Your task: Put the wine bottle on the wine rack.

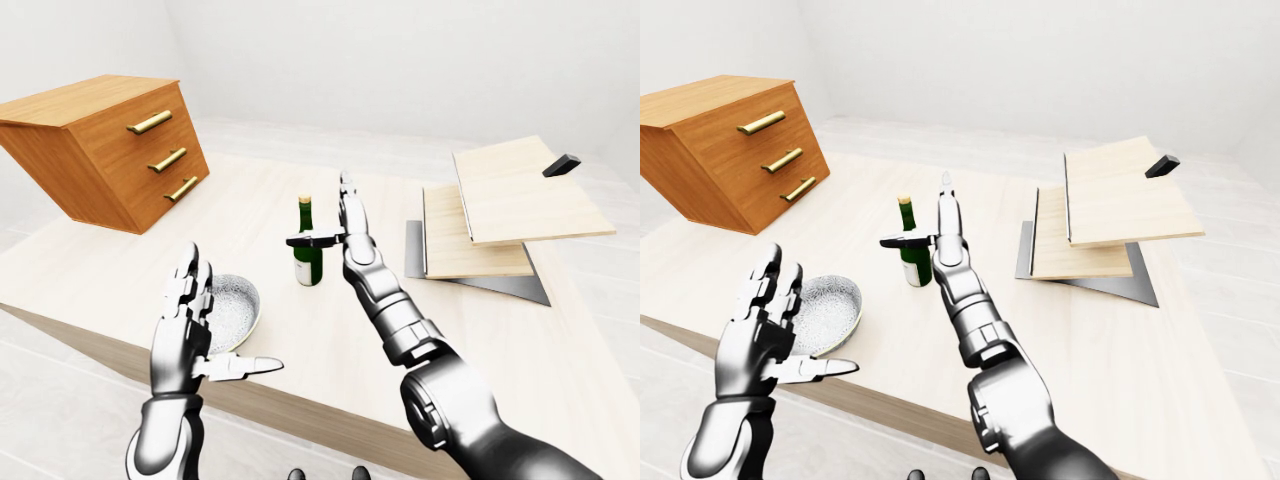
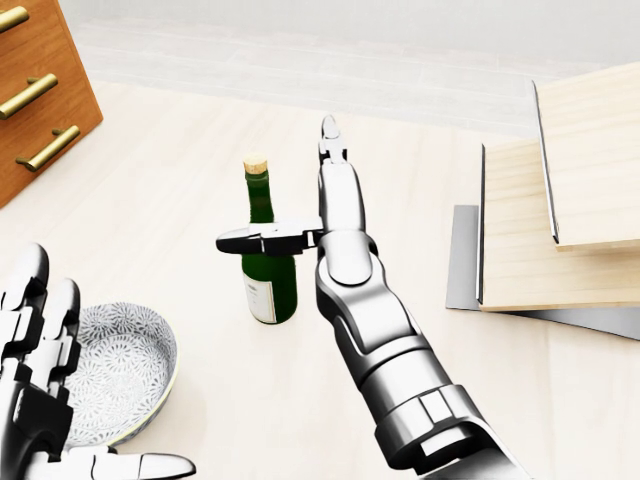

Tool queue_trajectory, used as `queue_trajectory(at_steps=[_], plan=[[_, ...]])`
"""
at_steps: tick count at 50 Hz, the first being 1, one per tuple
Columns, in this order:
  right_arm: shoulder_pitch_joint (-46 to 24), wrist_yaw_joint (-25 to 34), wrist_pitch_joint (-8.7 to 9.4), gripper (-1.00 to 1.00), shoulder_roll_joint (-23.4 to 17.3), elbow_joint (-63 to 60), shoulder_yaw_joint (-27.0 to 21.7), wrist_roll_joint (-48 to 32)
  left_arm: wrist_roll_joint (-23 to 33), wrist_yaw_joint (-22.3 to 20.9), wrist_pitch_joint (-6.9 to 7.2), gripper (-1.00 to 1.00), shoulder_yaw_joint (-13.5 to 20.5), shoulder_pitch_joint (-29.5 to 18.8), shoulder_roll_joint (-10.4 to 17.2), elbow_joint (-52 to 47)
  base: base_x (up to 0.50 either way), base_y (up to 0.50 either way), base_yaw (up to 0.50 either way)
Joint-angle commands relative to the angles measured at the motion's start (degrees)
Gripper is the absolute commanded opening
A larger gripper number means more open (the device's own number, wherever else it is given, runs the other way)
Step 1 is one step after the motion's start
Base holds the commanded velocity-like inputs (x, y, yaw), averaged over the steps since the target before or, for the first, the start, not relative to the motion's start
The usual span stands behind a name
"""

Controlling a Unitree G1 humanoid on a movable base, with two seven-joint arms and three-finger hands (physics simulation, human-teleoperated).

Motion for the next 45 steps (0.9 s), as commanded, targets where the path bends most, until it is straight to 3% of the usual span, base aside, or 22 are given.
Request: queue_trajectory(at_steps=[1,26,29,45], plan=[[-3.1,-0.6,-2.33,1.0,0.3,6.1,-0.4,-0.3,0.3,-0.2,0.0,1.0,-0.2,0.5,-0.1,-2.1,0.0,0.0,0.0],[-9.1,-2.8,-6.27,1.0,1.4,17.3,-1.2,-2.1,1.5,-1.5,0.0,1.0,-0.1,2.7,-0.6,-4.2,0.0,0.0,0.0],[-9.6,-0.6,-5.14,1.0,1.4,18.8,-1.5,-1.8,1.1,-1.7,0.0,1.0,0.3,3.0,-0.7,-4.4,0.0,0.0,0.0],[-11.2,0.5,-4.26,1.0,1.2,20.6,-2.5,-2.3,1.0,-2.3,0.0,1.0,1.0,4.0,-1.4,-5.8,0.0,0.0,0.0]])
